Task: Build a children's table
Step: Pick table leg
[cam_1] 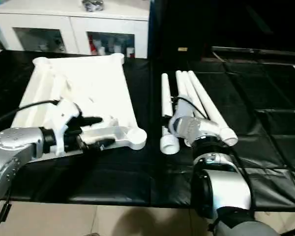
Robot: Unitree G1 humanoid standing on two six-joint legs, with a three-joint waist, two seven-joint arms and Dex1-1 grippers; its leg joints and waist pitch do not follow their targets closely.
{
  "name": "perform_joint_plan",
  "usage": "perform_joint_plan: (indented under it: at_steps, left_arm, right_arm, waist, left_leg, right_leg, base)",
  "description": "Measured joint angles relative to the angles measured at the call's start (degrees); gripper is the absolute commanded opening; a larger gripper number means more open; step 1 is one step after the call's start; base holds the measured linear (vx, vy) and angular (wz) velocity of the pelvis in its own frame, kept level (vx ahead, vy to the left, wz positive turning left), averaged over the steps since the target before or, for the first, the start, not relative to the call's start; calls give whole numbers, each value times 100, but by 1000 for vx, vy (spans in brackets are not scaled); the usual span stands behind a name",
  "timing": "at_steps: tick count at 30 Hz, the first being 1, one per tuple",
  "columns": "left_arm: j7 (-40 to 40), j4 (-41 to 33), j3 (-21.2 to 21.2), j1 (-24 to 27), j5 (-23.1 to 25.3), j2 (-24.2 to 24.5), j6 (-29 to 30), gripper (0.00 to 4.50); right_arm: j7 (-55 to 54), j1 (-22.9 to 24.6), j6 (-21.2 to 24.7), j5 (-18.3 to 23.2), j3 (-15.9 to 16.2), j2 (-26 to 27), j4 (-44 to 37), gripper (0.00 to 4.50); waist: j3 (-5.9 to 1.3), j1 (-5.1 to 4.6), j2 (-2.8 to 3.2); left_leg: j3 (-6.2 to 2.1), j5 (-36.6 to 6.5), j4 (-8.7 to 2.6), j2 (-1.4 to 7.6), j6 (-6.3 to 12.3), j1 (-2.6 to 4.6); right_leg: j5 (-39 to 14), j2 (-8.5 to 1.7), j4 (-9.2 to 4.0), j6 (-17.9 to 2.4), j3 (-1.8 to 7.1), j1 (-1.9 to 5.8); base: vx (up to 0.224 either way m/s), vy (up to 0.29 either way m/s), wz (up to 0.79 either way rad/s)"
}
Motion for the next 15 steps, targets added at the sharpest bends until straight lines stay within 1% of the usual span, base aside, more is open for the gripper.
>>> perform_joint_plan:
  at_steps: [1,2,5,8,13,15]
  left_arm:
    - [52,0,21,2,1,-37,1,450]
    - [207,-6,97,2,11,-187,0,450]
    - [423,21,152,23,22,-440,-62,450]
    - [701,217,94,20,132,-657,-227,450]
    - [1054,327,92,20,205,-880,-233,450]
    - [1181,210,132,108,207,-976,-234,450]
  right_arm:
    - [8,10,-15,12,-8,13,-1,182]
    - [40,57,-49,58,-44,21,-35,182]
    - [168,243,-192,101,-47,52,-305,182]
    - [313,531,-480,222,-95,119,-674,182]
    - [332,764,-597,358,-265,192,-1020,182]
    - [315,1036,-677,445,-311,320,-1444,182]
  waist:
    - [-1,4,-4]
    - [-2,20,-6]
    - [5,51,41]
    - [2,64,40]
    - [4,76,43]
    - [4,81,43]
  left_leg:
    - [1,0,0,0,0,0]
    - [5,-1,0,0,1,0]
    - [14,-2,2,-1,2,-1]
    - [14,-1,2,4,1,1]
    - [14,-1,2,6,1,-2]
    - [14,-1,1,9,2,-6]
  right_leg:
    - [0,0,0,0,0,0]
    - [0,-2,-5,0,2,3]
    - [2,-8,-13,-3,2,9]
    - [2,-6,-9,-2,-1,9]
    - [2,-5,-6,-2,-2,3]
    - [1,-3,-13,-2,-3,2]
  base:
    - [0,0,0]
    - [0,0,0]
    - [0,0,0]
    - [0,0,0]
    - [0,0,0]
    - [0,0,0]
